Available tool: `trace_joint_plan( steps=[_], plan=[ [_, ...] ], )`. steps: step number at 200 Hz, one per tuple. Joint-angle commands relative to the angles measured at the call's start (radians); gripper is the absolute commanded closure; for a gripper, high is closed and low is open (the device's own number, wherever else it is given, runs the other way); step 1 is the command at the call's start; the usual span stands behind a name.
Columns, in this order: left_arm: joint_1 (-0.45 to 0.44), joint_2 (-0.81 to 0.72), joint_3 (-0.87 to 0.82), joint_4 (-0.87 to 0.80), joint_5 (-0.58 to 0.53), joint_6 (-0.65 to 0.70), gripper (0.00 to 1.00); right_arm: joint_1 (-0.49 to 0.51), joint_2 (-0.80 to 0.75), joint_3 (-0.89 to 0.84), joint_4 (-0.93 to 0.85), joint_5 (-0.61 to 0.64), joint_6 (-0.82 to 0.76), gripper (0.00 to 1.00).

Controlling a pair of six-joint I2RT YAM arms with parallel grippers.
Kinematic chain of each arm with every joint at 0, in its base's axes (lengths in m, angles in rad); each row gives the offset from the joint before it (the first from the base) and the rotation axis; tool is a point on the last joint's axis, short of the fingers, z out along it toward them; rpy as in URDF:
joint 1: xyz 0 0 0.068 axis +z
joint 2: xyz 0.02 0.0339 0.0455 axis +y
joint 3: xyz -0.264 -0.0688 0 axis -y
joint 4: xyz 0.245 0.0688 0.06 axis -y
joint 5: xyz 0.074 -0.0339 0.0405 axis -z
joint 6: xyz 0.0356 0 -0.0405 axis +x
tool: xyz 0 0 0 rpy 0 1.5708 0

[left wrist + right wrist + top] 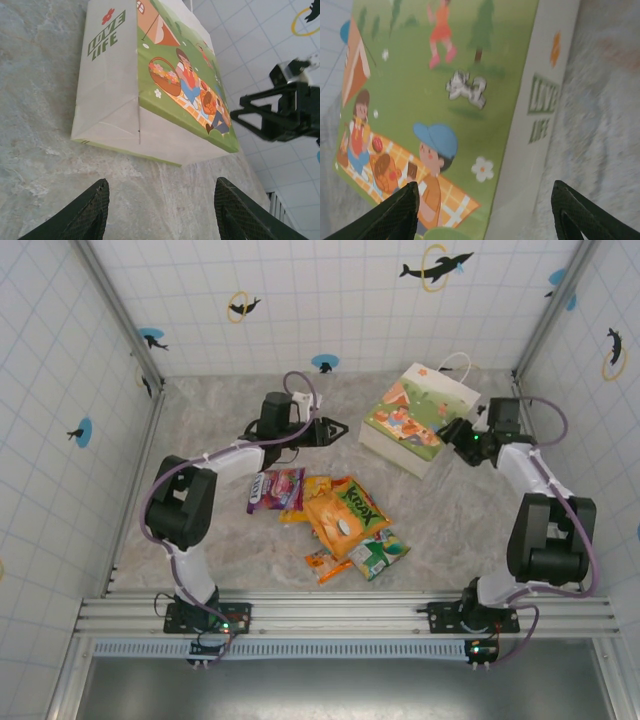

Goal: Place the snacks into the paper bag

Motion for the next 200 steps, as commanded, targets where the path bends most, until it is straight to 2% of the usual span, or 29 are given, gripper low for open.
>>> trace_joint_plan(
  steps=[1,38,79,95,111,132,151,177,200],
  plan=[
    [0.005,0.011,0.031,0.051,-0.018,-0.026,0.43,0.057,-0.053,-0.064,0.142,-0.067,0.103,0.31],
    [0.004,0.003,0.015,0.045,-0.021,-0.01,0.43,0.178,-0.088,-0.16,0.297,-0.054,0.156,0.33],
    [0.006,-0.017,-0.006,0.032,-0.025,0.013,0.42,0.289,-0.025,-0.131,0.405,-0.076,0.151,0.34],
    [0.006,-0.029,-0.016,0.023,-0.038,0.029,0.42,0.34,-0.018,-0.082,0.371,-0.079,0.116,0.34],
    [0.009,-0.038,-0.016,0.001,-0.051,0.044,0.42,0.343,-0.037,-0.047,0.274,-0.069,0.066,0.33],
    [0.024,-0.038,-0.005,-0.026,-0.033,0.03,0.42,0.278,-0.097,-0.044,0.231,-0.071,0.011,0.31],
    [0.036,-0.045,-0.009,-0.032,-0.01,0.012,0.42,0.164,-0.122,-0.032,0.217,-0.136,-0.034,0.31],
    [0.082,-0.067,-0.019,-0.043,-0.01,0.018,0.42,-0.013,-0.077,0.034,0.207,-0.227,-0.083,0.31],
    [0.099,-0.076,-0.014,-0.052,-0.005,0.017,0.42,-0.121,0.001,0.107,0.229,-0.24,-0.093,0.31]
  ],
)
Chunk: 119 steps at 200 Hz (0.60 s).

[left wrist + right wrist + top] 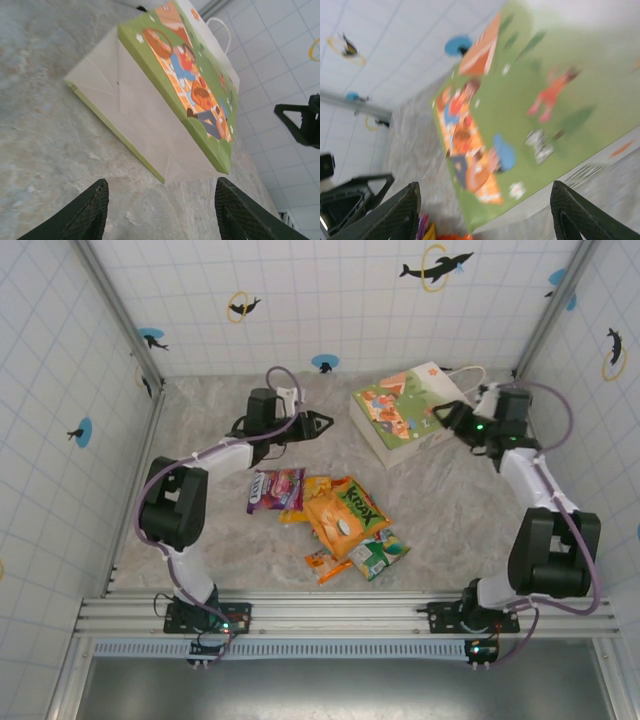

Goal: Place the snacks into the paper bag

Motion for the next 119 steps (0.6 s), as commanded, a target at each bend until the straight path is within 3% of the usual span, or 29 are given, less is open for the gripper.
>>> trace_joint_plan(
  steps=[1,37,119],
  plan=[
    [0.019,-0.043,-0.005,-0.016,0.019,0.01,0.42,-0.08,0.07,0.089,0.009,-0.06,-0.052,0.31],
    [0.031,-0.041,0.007,-0.026,0.021,0.013,0.42,-0.173,0.211,0.153,0.128,-0.121,-0.017,0.31],
    [0.04,-0.011,0.028,-0.049,0.008,0.032,0.42,-0.238,0.478,0.294,0.267,-0.212,-0.006,0.31]
  ],
)
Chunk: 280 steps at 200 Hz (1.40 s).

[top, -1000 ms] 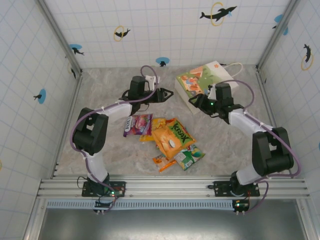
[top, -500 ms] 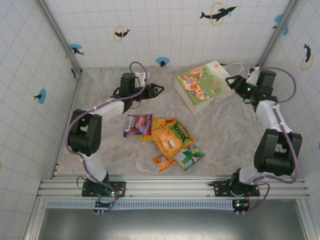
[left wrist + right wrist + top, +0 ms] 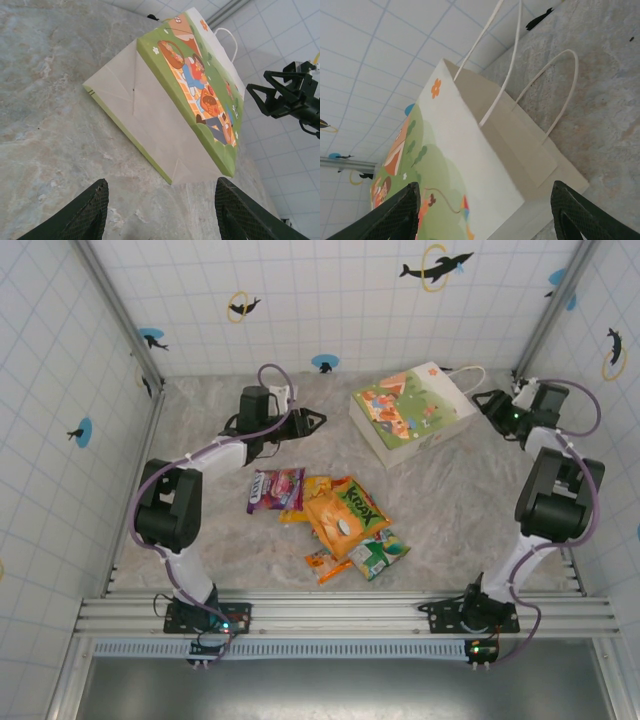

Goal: Place the snacks into the paper bag

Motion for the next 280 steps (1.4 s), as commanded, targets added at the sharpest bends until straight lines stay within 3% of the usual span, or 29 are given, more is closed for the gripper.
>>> trace_joint_plan(
  steps=[1,38,101,152,187,209,237,280],
  plan=[
    [0.008,0.007,0.029,-0.011,0.007,0.024,0.42,-0.005,0.057,0.074,0.091,-0.074,0.007,0.31],
    [0.009,0.032,0.044,-0.01,0.001,0.029,0.42,0.006,0.149,0.131,0.166,-0.175,0.063,0.36],
    [0.012,0.059,0.062,-0.013,-0.002,0.032,0.42,0.034,0.267,0.225,0.157,-0.212,0.065,0.38],
    [0.011,0.082,0.079,-0.022,-0.001,0.034,0.42,0.058,0.306,0.242,0.152,-0.351,0.075,0.56],
    [0.012,0.089,0.088,-0.027,0.001,0.038,0.42,0.062,0.269,0.219,0.126,-0.381,0.046,0.72],
    [0.015,0.087,0.088,-0.027,0.001,0.039,0.42,0.065,0.224,0.189,0.135,-0.395,0.048,0.87],
    [0.016,0.078,0.086,-0.026,0.001,0.041,0.42,0.071,0.13,0.143,0.111,-0.379,0.016,0.97],
    [0.016,0.03,0.069,-0.063,-0.03,0.072,0.42,0.088,-0.061,0.204,-0.29,-0.199,-0.242,1.0]
  ],
)
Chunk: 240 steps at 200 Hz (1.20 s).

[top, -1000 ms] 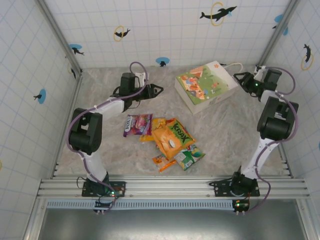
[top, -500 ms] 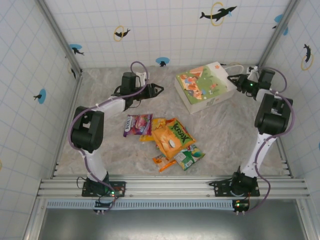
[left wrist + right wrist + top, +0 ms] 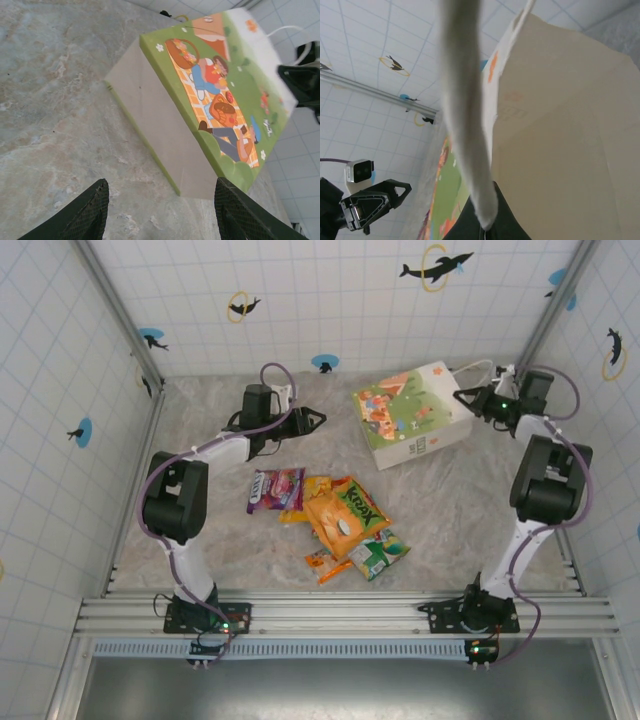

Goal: Place the snacks into the paper bag

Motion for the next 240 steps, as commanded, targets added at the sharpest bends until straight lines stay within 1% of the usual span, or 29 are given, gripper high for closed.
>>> trace_joint_plan(
  steps=[1,19,49,59,63,79,100,114,130,164,189,209,240],
  plan=[
    [0.008,-0.046,0.01,-0.037,-0.025,0.053,0.42,0.017,-0.14,0.062,-0.249,0.109,-0.188,1.0],
    [0.008,-0.08,-0.004,-0.074,-0.06,0.083,0.42,0.038,-0.2,0.126,-0.438,0.235,-0.305,1.0],
    [0.008,-0.144,-0.051,-0.123,-0.113,0.13,0.43,0.102,-0.288,0.22,-0.674,0.533,-0.455,1.0],
    [0.009,-0.165,-0.069,-0.134,-0.128,0.137,0.43,0.139,-0.316,0.234,-0.72,0.623,-0.485,1.0],
    [0.008,-0.173,-0.08,-0.138,-0.131,0.139,0.43,0.156,-0.327,0.237,-0.737,0.681,-0.495,1.0],
    [0.008,-0.204,-0.115,-0.146,-0.147,0.142,0.43,0.24,-0.375,0.222,-0.781,0.848,-0.528,1.0],
    [0.007,-0.243,-0.153,-0.164,-0.164,0.145,0.43,0.346,-0.434,0.169,-0.807,1.006,-0.543,1.0],
    [0.008,-0.266,-0.173,-0.168,-0.164,0.143,0.43,0.403,-0.475,0.119,-0.798,1.056,-0.526,1.0],
    [0.008,-0.291,-0.196,-0.174,-0.168,0.137,0.43,0.455,-0.519,0.062,-0.771,1.072,-0.489,1.0],
    [0.007,-0.349,-0.241,-0.175,-0.186,0.128,0.43,0.606,-0.58,-0.026,-0.739,1.232,-0.433,1.0],
    [0.006,-0.385,-0.262,-0.177,-0.163,0.104,0.43,0.693,-0.628,-0.082,-0.716,1.325,-0.399,1.0],
    [0.006,-0.419,-0.32,-0.167,-0.121,0.044,0.43,0.743,-0.648,-0.095,-0.717,1.328,-0.377,1.0],
    [-0.001,-0.472,-0.394,-0.171,-0.039,-0.066,0.44,0.765,-0.679,-0.131,-0.699,1.312,-0.354,1.0]
  ],
)
